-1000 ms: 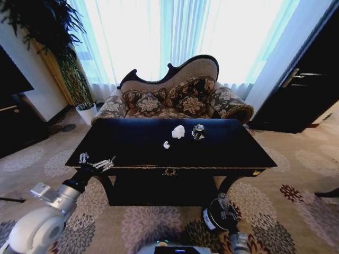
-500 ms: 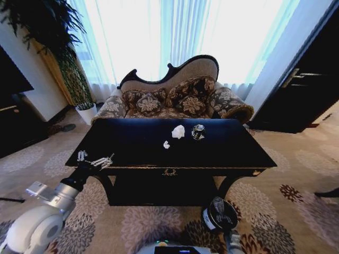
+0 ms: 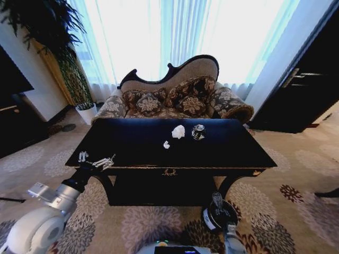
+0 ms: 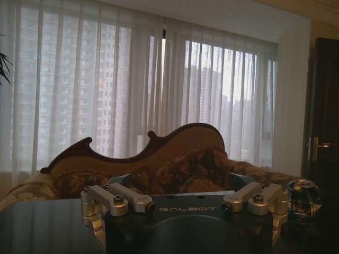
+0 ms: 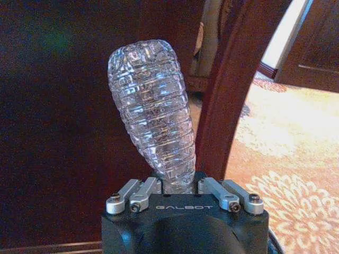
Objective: Move to the front of the table and place the trash on the table into the trash bin.
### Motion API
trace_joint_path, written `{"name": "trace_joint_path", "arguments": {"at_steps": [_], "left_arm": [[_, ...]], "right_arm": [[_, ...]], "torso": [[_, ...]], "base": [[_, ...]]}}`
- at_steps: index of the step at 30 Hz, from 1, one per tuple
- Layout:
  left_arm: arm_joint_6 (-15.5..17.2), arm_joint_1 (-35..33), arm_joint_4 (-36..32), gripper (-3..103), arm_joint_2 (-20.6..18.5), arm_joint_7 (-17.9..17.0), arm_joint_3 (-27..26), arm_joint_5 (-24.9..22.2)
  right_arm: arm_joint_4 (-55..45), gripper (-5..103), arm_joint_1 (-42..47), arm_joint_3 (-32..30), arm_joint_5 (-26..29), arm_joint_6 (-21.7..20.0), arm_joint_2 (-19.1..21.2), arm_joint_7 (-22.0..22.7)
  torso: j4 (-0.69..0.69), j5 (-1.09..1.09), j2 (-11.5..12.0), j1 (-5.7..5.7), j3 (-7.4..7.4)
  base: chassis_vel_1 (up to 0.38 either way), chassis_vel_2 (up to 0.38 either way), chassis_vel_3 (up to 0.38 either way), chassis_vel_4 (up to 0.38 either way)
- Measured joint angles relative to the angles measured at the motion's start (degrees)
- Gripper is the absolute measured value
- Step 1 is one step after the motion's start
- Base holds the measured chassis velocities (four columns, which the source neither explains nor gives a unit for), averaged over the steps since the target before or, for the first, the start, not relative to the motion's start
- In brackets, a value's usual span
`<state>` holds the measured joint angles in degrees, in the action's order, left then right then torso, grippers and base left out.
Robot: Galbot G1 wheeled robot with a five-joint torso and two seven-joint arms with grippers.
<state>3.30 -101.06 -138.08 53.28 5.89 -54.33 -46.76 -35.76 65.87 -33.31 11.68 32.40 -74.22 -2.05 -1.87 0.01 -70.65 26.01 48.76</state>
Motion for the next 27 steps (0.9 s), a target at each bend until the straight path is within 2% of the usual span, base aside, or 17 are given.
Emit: {"name": "trace_joint_path", "arguments": {"at_steps": [14,16,18,22,24,27], "left_arm": [[0.52,1.12,-0.24,100,-0.45,-0.24,0.35,-0.24],[0.55,1.15,-0.19,100,-0.49,-0.25,0.32,-0.33],[0.55,1.15,-0.17,100,-0.50,-0.26,0.32,-0.33],[0.55,1.16,-0.17,100,-0.46,-0.37,0.31,-0.36],[0.54,1.14,-0.17,100,-0.44,-0.38,0.18,-0.40],[0.43,0.75,-0.24,100,-0.34,-0.41,-0.54,-0.66]], "right_arm": [[2.64,23,-2.12,-1.85,-0.79,-1.57,0.03,-0.19],[2.38,33,-1.97,-2.07,0.32,-2.04,0.04,-0.40],[2.18,33,-1.87,-2.10,0.79,-2.30,0.04,-0.48],[1.91,54,-1.65,-2.19,1.61,-2.89,0.07,-0.65],[1.87,54,-1.62,-2.21,1.68,-3.00,0.07,-0.66],[1.70,71,-1.47,-2.23,1.89,-3.21,0.04,-0.72]], "torso": [[0.00,0.00,0.00,0.00,0.00],[0.00,0.00,0.00,0.00,0.00],[0.01,0.00,0.00,0.00,0.00],[0.00,0.00,-0.01,0.00,-0.01],[0.00,0.00,0.00,0.00,-0.01],[0.00,0.00,0.00,0.00,0.00]], "base": [[0.000,0.000,0.000,0.000],[0.000,0.000,0.000,0.000],[0.000,0.000,0.000,0.000],[0.000,0.000,0.000,0.000],[0.000,0.000,0.000,0.000],[0.000,0.000,0.000,0.000]]}}
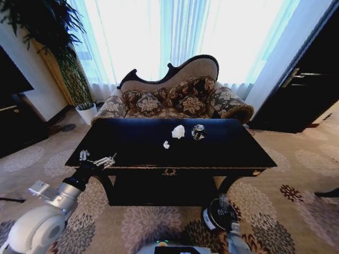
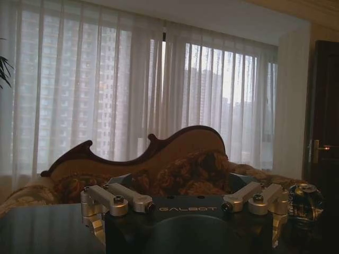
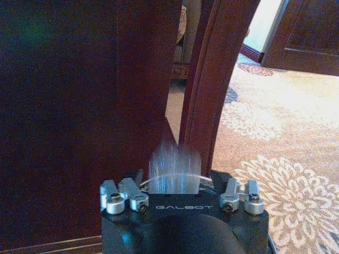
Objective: Move to the front of the table and place the trash on the table into the trash bin.
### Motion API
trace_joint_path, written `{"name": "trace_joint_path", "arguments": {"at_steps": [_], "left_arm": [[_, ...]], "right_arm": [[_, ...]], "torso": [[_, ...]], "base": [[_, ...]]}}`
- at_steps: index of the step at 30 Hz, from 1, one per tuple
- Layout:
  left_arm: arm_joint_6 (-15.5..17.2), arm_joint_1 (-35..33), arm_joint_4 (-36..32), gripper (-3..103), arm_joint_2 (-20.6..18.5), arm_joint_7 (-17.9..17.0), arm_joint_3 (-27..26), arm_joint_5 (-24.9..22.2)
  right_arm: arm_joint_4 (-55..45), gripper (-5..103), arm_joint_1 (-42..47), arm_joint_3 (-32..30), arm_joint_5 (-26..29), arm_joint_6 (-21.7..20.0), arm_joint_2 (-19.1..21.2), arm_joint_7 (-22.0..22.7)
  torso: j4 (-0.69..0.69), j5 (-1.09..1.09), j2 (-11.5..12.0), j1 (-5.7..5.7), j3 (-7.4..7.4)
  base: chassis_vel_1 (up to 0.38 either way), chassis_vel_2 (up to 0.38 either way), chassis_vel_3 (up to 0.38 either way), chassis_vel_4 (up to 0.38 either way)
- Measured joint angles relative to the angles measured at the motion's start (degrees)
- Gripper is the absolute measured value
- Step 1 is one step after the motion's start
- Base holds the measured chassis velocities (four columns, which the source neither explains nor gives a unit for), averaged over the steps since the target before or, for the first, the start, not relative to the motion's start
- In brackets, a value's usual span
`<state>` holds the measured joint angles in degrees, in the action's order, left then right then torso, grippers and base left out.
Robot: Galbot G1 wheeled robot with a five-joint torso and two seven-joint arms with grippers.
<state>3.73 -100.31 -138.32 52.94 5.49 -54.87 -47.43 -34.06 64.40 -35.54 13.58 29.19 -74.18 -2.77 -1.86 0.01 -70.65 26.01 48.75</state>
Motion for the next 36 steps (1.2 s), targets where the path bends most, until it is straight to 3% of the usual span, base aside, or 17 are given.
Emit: {"name": "trace_joint_path", "arguments": {"at_steps": [4,7,9,18,21,26,36], "left_arm": [[-0.11,-0.57,-0.24,100,0.30,-0.14,-0.46,-0.03],[-0.25,-1.48,-0.56,100,0.91,-0.38,-1.11,0.07],[-0.31,-1.85,-0.68,100,1.15,-0.39,-1.45,0.08],[-2.92,-8.10,-0.85,100,4.03,-0.06,-8.96,-0.92],[-5.78,-11.46,0.01,100,5.11,0.30,-12.19,-1.00],[-7.18,-12.54,0.84,100,5.90,0.49,-13.38,-1.04],[-7.00,-12.52,1.03,100,6.05,0.52,-13.50,-1.04]], "right_arm": [[-0.22,82,0.16,0.00,0.13,-0.12,-0.09,-0.11],[-1.31,97,0.97,0.10,0.13,-0.14,-0.31,-0.14],[-1.92,99,1.39,0.14,0.13,-0.15,-0.42,-0.14],[-12.24,100,9.42,1.17,4.15,-0.47,-1.48,-0.15],[-17.01,100,13.29,1.01,5.41,0.41,-1.85,-0.60],[-20.35,100,16.13,0.37,5.27,1.86,-2.22,-1.18],[-24.73,100,18.81,-0.46,5.30,2.46,-3.04,-1.25]], "torso": [[0.00,0.00,0.00,0.00,0.00],[0.00,0.00,0.00,0.00,0.00],[0.00,0.00,0.00,0.00,0.00],[-0.01,0.01,0.00,-0.01,-0.01],[0.00,0.00,0.00,-0.01,-0.01],[0.00,0.00,-0.01,-0.01,-0.01],[0.01,0.00,0.00,-0.01,0.00]], "base": [[0.000,0.000,0.000,0.000],[0.000,0.000,0.000,0.000],[0.000,0.000,0.000,0.000],[0.000,0.000,0.000,0.000],[0.000,0.000,0.000,0.000],[0.000,0.000,0.000,0.000],[0.000,0.000,0.000,0.000]]}}
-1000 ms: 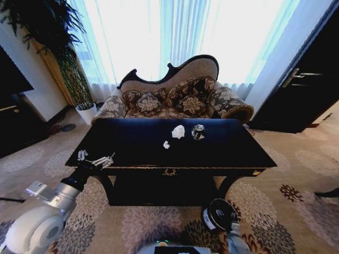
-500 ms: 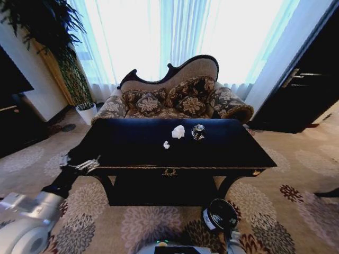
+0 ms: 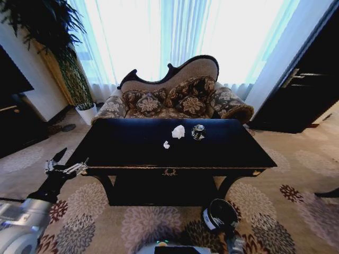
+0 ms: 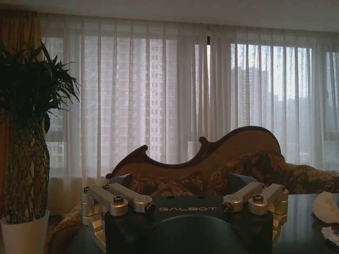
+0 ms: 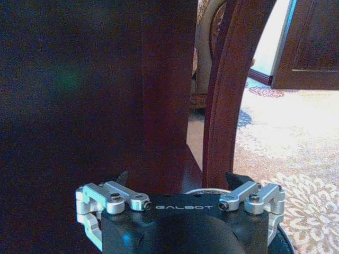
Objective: Move to the front of the table and place the trash on the table into the trash bin.
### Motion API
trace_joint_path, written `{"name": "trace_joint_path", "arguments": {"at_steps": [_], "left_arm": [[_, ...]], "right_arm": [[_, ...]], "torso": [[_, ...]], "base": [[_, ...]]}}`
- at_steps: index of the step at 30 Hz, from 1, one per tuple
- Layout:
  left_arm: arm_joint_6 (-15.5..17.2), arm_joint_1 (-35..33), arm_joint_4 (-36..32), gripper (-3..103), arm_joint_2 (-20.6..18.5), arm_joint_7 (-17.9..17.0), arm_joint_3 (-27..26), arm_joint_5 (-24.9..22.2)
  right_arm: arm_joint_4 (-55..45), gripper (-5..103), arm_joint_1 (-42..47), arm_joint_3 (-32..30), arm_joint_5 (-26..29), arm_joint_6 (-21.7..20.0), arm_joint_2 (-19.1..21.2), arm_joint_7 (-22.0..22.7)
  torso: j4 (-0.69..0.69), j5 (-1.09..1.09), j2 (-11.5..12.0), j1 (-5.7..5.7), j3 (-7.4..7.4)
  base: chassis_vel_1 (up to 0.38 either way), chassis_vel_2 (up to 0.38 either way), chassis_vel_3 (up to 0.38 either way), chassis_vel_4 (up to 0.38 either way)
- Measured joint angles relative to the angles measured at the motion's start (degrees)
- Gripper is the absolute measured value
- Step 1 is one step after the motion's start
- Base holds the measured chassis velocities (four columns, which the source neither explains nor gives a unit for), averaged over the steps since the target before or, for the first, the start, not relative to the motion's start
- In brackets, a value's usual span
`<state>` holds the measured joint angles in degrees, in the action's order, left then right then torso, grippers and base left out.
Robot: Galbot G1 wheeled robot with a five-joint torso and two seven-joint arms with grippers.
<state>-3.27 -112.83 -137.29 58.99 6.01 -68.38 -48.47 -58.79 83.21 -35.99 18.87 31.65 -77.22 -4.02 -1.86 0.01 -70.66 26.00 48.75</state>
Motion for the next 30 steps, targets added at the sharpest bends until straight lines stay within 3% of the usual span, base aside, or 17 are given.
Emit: {"name": "trace_joint_path", "arguments": {"at_steps": [10,23,30], "left_arm": [[0.10,0.09,0.01,100,-0.03,0.03,0.11,0.02],[0.18,0.14,0.03,100,-0.06,0.04,0.18,0.03],[0.21,0.16,0.03,100,-0.08,0.04,0.20,0.03]], "right_arm": [[-10.10,100,8.23,-4.27,0.44,4.94,-2.08,-2.08],[-35.39,100,21.96,-10.72,9.52,3.89,-4.30,-3.53],[-46.89,100,25.53,-12.64,11.05,2.68,-5.18,-2.55]], "torso": [[-0.01,0.00,0.00,0.00,0.00],[-0.01,0.00,0.00,0.00,0.00],[0.00,0.01,0.00,0.00,0.00]], "base": [[0.000,0.000,0.000,0.000],[0.000,0.000,0.000,0.000],[0.000,0.000,0.000,0.000]]}}
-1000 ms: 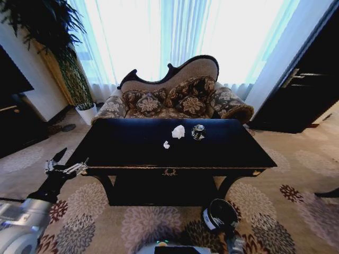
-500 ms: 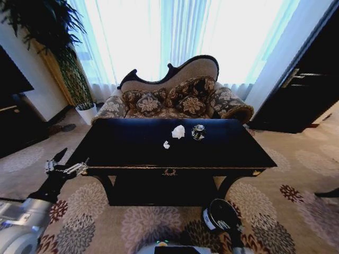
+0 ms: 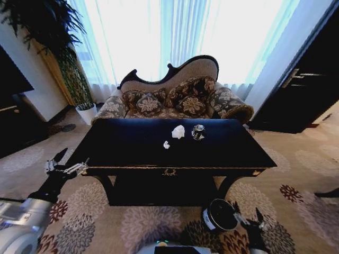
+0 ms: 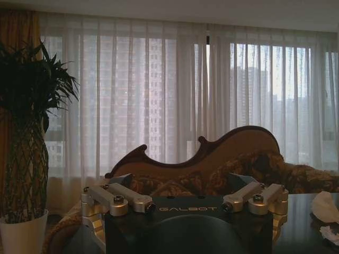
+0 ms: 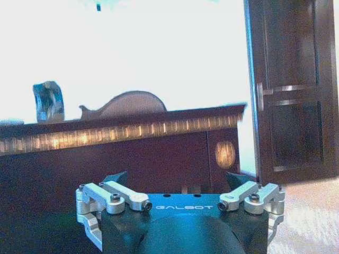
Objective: Move to the front of the table and place the trash on the table into the trash bin.
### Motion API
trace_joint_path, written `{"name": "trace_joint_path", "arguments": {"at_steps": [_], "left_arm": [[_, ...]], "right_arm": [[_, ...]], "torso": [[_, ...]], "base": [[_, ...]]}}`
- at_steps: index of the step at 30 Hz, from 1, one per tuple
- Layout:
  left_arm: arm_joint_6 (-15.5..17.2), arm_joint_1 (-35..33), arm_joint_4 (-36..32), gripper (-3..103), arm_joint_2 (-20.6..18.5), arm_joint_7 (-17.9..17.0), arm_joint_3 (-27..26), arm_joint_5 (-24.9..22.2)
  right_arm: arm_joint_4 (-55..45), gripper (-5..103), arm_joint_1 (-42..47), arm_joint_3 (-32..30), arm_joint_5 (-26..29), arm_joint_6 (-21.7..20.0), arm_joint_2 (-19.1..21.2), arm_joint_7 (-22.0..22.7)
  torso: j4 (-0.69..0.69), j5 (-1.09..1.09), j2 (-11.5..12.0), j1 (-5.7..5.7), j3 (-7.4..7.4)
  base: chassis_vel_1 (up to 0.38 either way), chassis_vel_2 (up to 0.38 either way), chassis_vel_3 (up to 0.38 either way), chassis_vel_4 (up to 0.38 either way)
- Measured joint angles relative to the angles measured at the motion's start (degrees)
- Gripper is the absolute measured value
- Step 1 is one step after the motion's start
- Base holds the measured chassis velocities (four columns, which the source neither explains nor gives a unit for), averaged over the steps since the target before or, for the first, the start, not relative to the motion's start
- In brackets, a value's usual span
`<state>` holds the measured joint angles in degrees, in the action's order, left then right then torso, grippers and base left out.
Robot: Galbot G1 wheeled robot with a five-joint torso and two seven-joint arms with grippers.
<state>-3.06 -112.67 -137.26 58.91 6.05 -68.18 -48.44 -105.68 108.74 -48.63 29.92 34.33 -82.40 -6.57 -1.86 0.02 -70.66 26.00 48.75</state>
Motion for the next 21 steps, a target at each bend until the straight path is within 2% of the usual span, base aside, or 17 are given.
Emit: {"name": "trace_joint_path", "arguments": {"at_steps": [7,11,16,18,21], "left_arm": [[0.00,0.00,-0.01,100,0.00,0.00,0.01,0.00],[0.01,0.00,-0.02,100,0.00,-0.01,0.01,0.00],[0.01,0.00,-0.02,100,0.00,-0.01,0.01,0.00],[0.01,0.01,-0.02,100,0.00,-0.01,0.01,0.00],[0.01,0.01,-0.02,100,-0.01,-0.01,0.01,0.00]], "right_arm": [[-9.46,100,1.55,-2.49,2.29,-3.24,0.53,1.89],[-14.18,100,0.99,-3.35,2.72,-6.48,1.77,2.79],[-20.54,100,-2.59,-3.26,2.80,-15.33,5.18,5.11],[-21.18,100,-3.16,-3.13,2.80,-16.69,5.89,5.54],[-23.02,100,-5.25,-2.60,3.26,-21.55,9.73,7.36]], "torso": [[0.00,0.00,0.00,0.00,0.00],[0.00,-0.01,0.00,0.00,0.00],[0.00,-0.01,0.00,0.00,0.00],[0.00,-0.01,0.00,0.00,0.00],[0.00,-0.01,0.01,0.00,0.00]], "base": [[0.000,0.000,0.000,0.000],[0.000,0.000,0.000,0.000],[0.000,0.000,0.000,0.000],[0.000,0.000,0.000,0.000],[0.000,0.000,0.000,0.000]]}}
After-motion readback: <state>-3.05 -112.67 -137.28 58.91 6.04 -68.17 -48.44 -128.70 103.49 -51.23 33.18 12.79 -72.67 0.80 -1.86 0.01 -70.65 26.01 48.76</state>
